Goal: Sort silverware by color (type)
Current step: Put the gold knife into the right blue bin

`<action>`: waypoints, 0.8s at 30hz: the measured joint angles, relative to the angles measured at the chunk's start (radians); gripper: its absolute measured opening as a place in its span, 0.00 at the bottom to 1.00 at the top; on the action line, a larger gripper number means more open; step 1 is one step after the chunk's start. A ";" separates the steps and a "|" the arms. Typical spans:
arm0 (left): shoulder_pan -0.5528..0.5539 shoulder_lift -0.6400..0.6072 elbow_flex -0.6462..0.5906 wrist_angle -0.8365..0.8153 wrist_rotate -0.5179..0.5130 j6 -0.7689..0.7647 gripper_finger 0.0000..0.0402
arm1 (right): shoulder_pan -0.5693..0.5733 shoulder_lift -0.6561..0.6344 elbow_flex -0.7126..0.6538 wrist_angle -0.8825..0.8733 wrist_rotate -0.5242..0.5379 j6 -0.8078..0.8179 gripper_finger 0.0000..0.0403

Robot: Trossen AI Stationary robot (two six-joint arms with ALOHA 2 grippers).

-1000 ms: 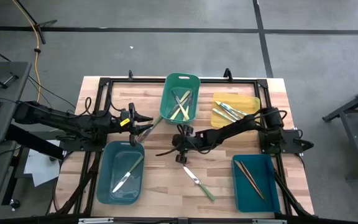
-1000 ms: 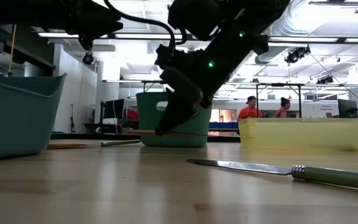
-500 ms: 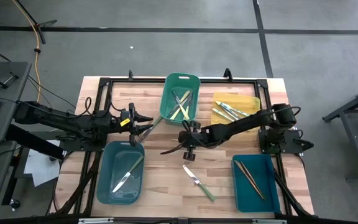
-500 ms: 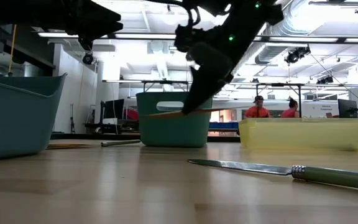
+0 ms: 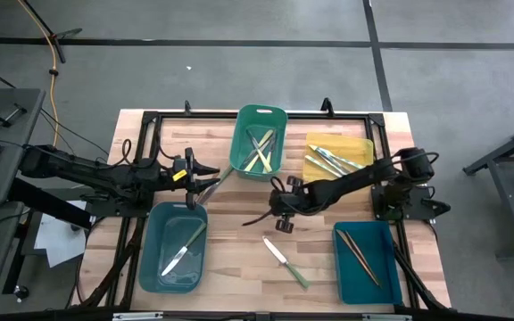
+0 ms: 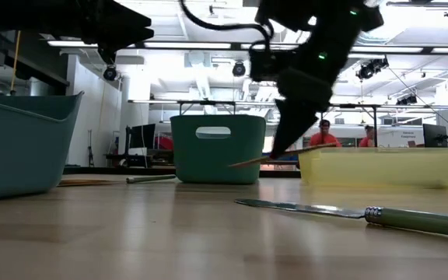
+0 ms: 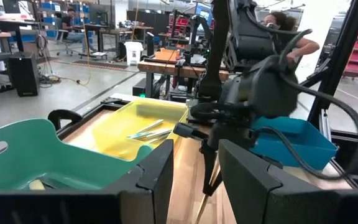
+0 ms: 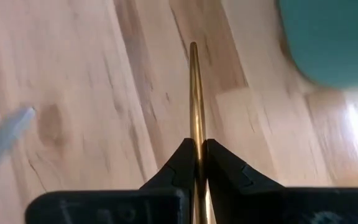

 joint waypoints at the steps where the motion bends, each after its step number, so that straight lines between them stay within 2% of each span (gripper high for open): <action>1: 0.000 0.000 0.000 -0.002 0.000 0.000 0.30 | 0.000 -0.016 -0.030 0.013 0.000 0.019 0.04; 3: 0.000 0.000 0.000 -0.002 0.000 0.000 0.30 | 0.000 -0.054 -0.103 0.078 0.000 0.052 0.04; 6: 0.000 0.000 0.000 0.000 0.000 0.000 0.30 | 0.004 -0.127 -0.218 0.266 0.001 0.077 0.04; 11: 0.000 0.000 0.001 0.014 0.000 0.000 0.30 | 0.006 -0.230 -0.385 0.718 0.012 0.023 0.04; 15: 0.000 0.000 0.001 0.019 -0.008 0.000 0.30 | 0.002 -0.267 -0.449 1.019 0.022 -0.080 0.04; 20: 0.000 0.000 0.001 0.018 -0.026 0.000 0.30 | -0.017 -0.277 -0.428 1.146 0.023 -0.200 0.04; 24: 0.000 0.000 0.001 0.017 -0.027 0.000 0.30 | -0.027 -0.277 -0.392 1.159 0.022 -0.259 0.04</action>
